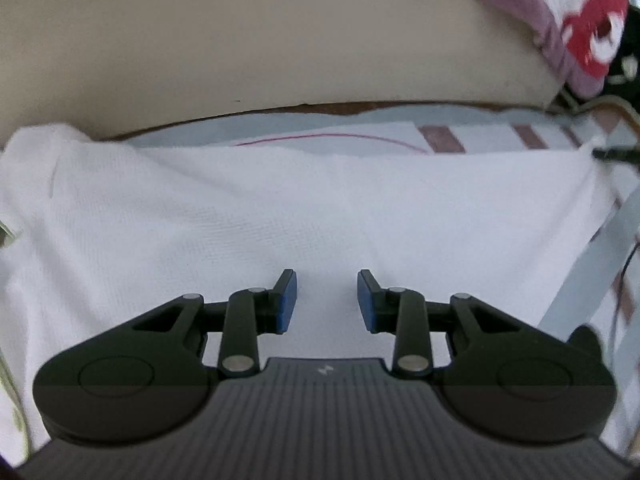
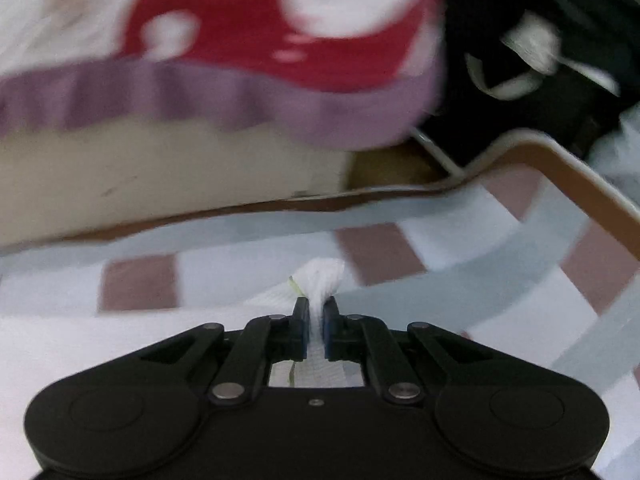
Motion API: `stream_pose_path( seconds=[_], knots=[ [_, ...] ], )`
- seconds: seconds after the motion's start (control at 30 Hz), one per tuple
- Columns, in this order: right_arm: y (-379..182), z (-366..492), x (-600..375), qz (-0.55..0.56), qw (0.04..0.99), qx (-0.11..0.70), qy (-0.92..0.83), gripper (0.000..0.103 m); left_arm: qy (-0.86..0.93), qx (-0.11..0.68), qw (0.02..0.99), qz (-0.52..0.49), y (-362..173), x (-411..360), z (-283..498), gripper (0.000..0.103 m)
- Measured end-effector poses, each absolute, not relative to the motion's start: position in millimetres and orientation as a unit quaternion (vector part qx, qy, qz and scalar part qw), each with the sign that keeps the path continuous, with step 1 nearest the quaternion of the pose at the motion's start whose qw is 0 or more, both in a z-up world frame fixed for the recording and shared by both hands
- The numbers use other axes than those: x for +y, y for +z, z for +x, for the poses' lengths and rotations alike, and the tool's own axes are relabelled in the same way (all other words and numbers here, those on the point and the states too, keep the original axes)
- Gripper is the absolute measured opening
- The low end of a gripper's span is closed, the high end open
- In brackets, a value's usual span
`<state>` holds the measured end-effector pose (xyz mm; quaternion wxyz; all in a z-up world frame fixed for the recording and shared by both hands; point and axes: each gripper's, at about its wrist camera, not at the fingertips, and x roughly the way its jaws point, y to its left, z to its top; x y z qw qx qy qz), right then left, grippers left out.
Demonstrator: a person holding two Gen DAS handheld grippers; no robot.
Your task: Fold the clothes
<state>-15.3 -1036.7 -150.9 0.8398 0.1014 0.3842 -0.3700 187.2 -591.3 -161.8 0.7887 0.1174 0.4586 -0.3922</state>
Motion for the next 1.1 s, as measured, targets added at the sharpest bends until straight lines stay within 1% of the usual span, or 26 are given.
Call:
stream_pose_path(
  seconds=[0.07,0.1,0.13,0.17,0.2,0.23,0.3,0.4,0.47,0.57,0.6,0.67,0.7,0.73,0.77,0.8,0.93,1.1],
  knots=[
    [-157,-11,-1038,0.085,0.826,0.409,-0.377,0.008,-0.381,0.443,0.799,0.142,-162,-593,181,0.034],
    [-162,-7,-1036,0.080,0.819,0.422,-0.381,0.011,-0.377,0.435,0.803,0.155,-161,-596,177,0.037],
    [-163,-9,-1031,0.077,0.815,0.422,-0.391,0.024,-0.375,0.432,0.804,0.163,-160,-599,175,0.041],
    [-160,-17,-1027,0.082,0.812,0.408,-0.410,0.033,-0.377,0.433,0.803,0.162,-159,-600,172,0.044],
    [-157,-24,-1023,0.088,0.809,0.394,-0.428,0.049,-0.386,0.434,0.799,0.156,-155,-601,170,0.044],
    [-154,-32,-1020,0.101,0.806,0.379,-0.444,0.055,-0.399,0.435,0.793,0.148,-152,-600,166,0.044],
    [-149,-58,-1020,0.195,0.805,0.340,-0.445,0.055,-0.436,0.435,0.775,0.139,-145,-601,155,0.044],
    [-150,-93,-1007,0.286,0.793,0.314,-0.436,0.056,-0.474,0.430,0.748,0.177,-144,-612,132,0.044],
    [-157,-109,-992,0.315,0.787,0.300,-0.437,0.059,-0.493,0.432,0.731,0.191,-147,-618,120,0.044],
    [-181,-120,-995,0.375,0.781,0.282,-0.412,0.061,-0.494,0.436,0.727,0.194,-151,-623,110,0.044],
    [-182,-120,-993,0.367,0.786,0.266,-0.421,0.065,-0.490,0.436,0.729,0.194,-153,-625,108,0.044],
    [-188,-114,-991,0.344,0.797,0.247,-0.430,0.067,-0.484,0.435,0.734,0.192,-154,-627,104,0.044],
    [-191,-108,-991,0.328,0.805,0.244,-0.429,0.056,-0.480,0.436,0.737,0.188,-153,-625,102,0.045],
    [-193,-98,-988,0.301,0.818,0.256,-0.417,0.031,-0.477,0.438,0.739,0.185,-152,-623,101,0.045],
    [-190,-89,-982,0.260,0.826,0.277,-0.417,0.026,-0.473,0.442,0.740,0.182,-153,-624,101,0.045],
    [-187,-82,-977,0.223,0.831,0.292,-0.417,0.008,-0.469,0.448,0.740,0.178,-153,-624,102,0.045],
    [-166,-100,-977,0.199,0.828,0.292,-0.436,0.007,-0.460,0.475,0.731,0.172,-152,-624,105,0.045],
    [-149,-87,-973,0.178,0.829,0.303,-0.435,0.008,-0.441,0.486,0.735,0.171,-151,-617,107,0.046]
  ],
)
